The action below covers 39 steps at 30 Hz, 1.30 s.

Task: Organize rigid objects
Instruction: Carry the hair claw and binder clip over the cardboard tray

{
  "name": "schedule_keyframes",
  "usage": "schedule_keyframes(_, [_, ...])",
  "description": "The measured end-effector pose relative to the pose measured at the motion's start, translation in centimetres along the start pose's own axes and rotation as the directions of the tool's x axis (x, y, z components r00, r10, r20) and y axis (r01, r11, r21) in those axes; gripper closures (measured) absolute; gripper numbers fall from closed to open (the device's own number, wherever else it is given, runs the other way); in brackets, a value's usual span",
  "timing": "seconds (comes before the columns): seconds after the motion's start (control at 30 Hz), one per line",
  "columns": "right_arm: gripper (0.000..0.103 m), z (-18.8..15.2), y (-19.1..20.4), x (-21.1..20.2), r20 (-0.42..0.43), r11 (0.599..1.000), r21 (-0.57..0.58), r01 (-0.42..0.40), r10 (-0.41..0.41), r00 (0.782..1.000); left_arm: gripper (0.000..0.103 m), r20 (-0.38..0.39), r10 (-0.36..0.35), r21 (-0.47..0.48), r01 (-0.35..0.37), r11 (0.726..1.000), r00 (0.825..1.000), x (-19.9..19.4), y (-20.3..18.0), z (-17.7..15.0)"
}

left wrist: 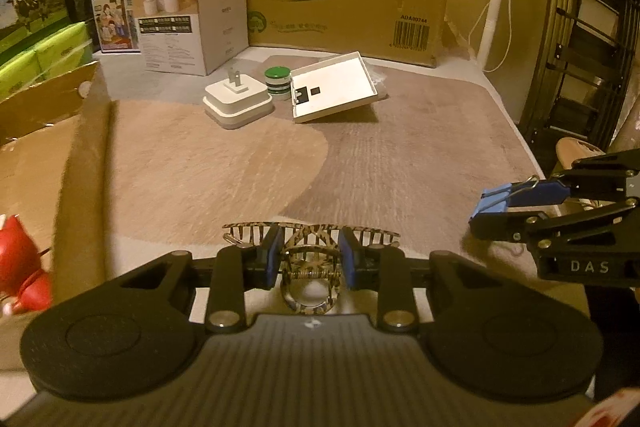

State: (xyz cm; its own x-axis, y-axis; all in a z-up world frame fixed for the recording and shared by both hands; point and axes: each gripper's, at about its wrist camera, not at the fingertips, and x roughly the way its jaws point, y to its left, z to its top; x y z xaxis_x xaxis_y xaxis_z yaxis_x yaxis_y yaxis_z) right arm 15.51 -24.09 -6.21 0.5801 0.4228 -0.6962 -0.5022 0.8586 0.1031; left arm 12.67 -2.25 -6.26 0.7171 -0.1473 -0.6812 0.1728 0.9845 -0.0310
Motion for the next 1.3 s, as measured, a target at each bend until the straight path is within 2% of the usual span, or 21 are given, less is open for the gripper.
schedule_keyframes(0.67, [0.062, 1.2, 6.4, -6.4, 0.092, 0.999, -0.031, -0.038, 0.04, 0.995, 0.076, 0.1, 0.081, -0.069, -0.075, 0.995, 0.992, -10.2, 2.2, -0.5])
schedule_keyframes(1.3, [0.062, 3.2, 12.2, -6.9, 0.122, 0.99, -0.097, -0.102, 0.113, 0.986, 0.076, 0.146, 0.191, -0.153, -0.169, 0.974, 0.971, -15.6, 7.3, -1.3])
